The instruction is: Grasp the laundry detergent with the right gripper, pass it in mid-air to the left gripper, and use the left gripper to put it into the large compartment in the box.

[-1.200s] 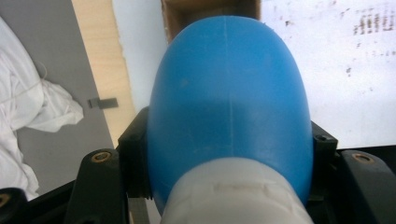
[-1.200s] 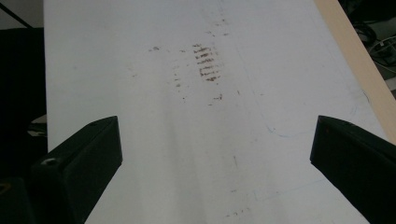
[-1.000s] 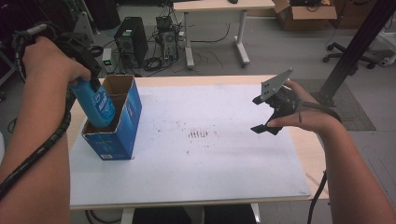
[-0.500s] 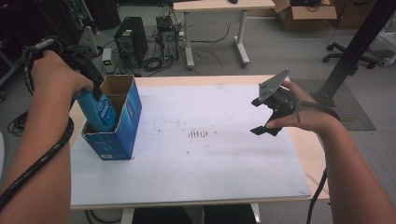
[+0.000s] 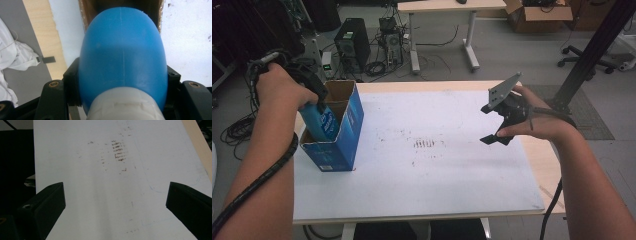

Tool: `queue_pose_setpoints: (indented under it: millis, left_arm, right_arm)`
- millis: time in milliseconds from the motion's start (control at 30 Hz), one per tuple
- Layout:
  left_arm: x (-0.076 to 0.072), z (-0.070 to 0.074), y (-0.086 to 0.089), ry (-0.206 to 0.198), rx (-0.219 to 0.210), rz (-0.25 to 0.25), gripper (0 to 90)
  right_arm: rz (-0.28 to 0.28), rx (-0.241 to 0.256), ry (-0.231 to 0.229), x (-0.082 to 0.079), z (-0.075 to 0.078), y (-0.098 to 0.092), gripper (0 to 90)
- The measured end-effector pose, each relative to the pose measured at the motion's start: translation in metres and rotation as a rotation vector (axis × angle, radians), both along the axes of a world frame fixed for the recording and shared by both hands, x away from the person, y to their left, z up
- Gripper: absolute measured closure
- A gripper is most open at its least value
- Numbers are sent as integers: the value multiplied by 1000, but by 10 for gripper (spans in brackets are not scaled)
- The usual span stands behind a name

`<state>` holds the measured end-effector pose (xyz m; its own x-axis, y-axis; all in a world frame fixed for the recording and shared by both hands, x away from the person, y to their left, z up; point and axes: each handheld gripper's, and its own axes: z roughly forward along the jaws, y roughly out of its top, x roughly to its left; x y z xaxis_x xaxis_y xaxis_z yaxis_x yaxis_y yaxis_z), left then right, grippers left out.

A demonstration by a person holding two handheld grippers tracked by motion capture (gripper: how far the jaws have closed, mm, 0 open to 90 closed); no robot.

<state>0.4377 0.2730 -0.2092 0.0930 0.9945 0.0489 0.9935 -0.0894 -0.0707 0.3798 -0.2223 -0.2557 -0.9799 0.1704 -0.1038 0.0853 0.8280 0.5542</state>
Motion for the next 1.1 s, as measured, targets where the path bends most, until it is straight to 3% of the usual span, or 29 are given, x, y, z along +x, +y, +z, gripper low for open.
queue_pose_setpoints:
  millis: [400, 1100]
  left_arm:
    - [3, -31, -4, -1, 2, -2, 380]
    - [7, -58, -7, 11, 17, -15, 379]
  right_arm:
    - [-2, 10, 6, -1, -4, -1, 23]
    - [0, 12, 7, -2, -7, -3, 23]
